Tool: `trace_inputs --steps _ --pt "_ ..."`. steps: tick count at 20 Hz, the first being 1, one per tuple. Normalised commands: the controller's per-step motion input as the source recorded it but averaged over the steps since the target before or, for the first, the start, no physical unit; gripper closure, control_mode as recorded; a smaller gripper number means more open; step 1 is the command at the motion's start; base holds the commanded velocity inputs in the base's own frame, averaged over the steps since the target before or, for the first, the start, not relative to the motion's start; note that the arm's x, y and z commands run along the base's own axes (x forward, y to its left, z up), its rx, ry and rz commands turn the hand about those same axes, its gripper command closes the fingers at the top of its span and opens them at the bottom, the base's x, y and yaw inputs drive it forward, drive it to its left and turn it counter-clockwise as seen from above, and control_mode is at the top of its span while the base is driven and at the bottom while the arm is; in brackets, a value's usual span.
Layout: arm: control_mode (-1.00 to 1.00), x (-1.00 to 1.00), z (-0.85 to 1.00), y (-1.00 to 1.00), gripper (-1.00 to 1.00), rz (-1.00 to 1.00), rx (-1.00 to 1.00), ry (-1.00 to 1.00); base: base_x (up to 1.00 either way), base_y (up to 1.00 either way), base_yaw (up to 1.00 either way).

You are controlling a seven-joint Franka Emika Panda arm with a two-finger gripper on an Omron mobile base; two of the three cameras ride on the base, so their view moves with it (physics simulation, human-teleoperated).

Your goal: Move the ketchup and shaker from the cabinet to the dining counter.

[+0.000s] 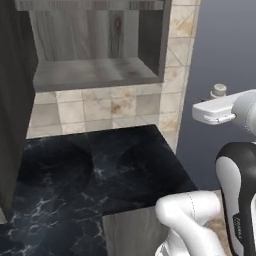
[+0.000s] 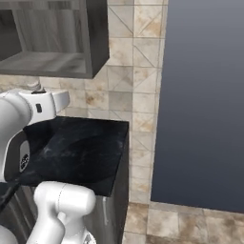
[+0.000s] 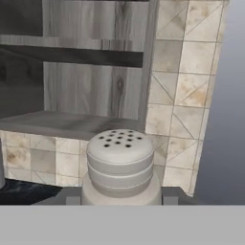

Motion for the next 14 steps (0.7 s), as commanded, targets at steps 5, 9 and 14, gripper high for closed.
trace_inputs --steps 5,9,14 --pt "1.0 0.0 0.0 0.0 1.0 0.0 0.0 0.0 -0.35 -0.94 -0.28" --pt "1.0 0.0 0.0 0.0 1.0 0.0 0.0 0.0 -0.06 -1.0 -0.23" --pt "1.0 0.0 0.0 0.0 1.0 0.0 0.0 0.0 0.21 -1.0 -0.32"
